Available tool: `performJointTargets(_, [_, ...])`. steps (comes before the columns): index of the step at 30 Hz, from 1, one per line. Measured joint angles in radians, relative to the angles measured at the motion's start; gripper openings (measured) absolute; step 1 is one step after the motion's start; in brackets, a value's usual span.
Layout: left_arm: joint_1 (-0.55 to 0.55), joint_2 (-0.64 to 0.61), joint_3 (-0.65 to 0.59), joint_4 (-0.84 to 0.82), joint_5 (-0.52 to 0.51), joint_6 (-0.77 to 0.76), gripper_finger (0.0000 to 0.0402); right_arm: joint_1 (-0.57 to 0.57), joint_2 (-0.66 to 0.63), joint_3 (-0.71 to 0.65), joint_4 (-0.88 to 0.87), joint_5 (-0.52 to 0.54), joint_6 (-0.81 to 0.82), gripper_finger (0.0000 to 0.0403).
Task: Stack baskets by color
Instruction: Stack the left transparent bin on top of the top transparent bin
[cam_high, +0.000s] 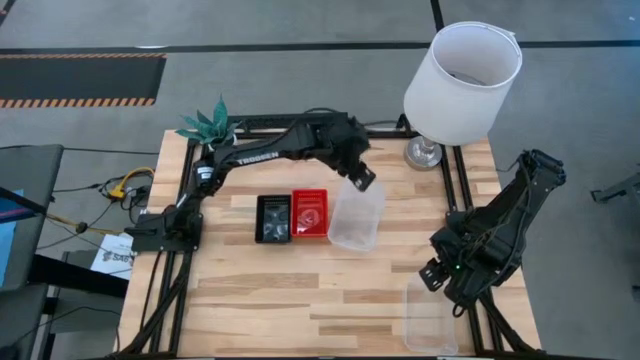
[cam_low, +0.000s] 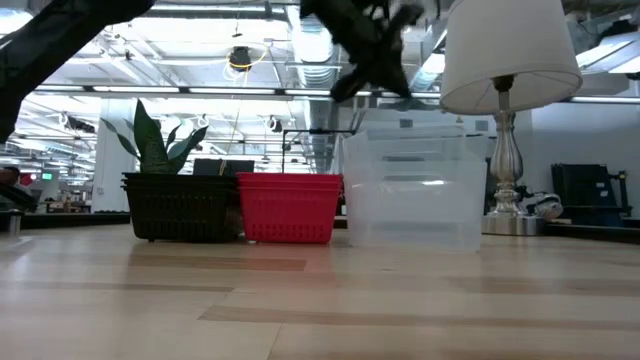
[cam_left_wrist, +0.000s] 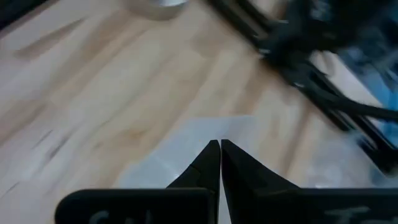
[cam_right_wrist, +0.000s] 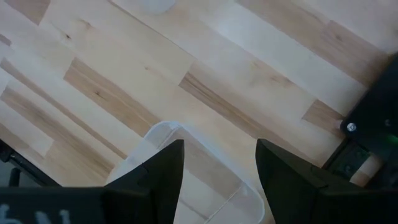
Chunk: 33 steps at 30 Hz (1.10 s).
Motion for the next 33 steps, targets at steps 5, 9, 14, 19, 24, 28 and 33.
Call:
performJointTargets(5, [-0.038, 0.02, 0.008, -0.012, 0.052, 0.099, 0.0, 0.0, -0.006, 0.0, -0.009, 0.0, -0.001, 0.022])
performJointTargets(9, [-0.033, 0.052, 0.008, -0.059, 0.018, 0.116, 0.0, 0.0, -0.005, 0.0, -0.015, 0.0, -0.003, 0.0221])
performJointTargets(14, [-0.003, 0.086, 0.008, -0.074, -0.049, 0.077, 0.0, 0.0, -0.005, 0.0, -0.018, -0.004, -0.003, 0.0221])
performJointTargets(19, [0.034, 0.084, 0.008, -0.049, -0.077, 0.056, 0.0, 0.0, -0.005, 0.0, -0.019, -0.007, -0.003, 0.0221])
performJointTargets(24, [0.052, 0.084, 0.008, -0.049, -0.079, 0.018, 0.0, 0.0, -0.005, 0.0, -0.028, 0.007, -0.011, 0.0221])
performJointTargets(28, [0.051, 0.081, 0.063, -0.059, -0.02, -0.037, 0.0, -0.046, -0.005, 0.0, -0.082, 0.035, -0.004, 0.0221])
performJointTargets(33, [0.021, -0.039, 0.083, -0.096, 0.069, -0.086, 0.0, -0.182, -0.005, 0.0, -0.071, 0.137, -0.098, 0.0221])
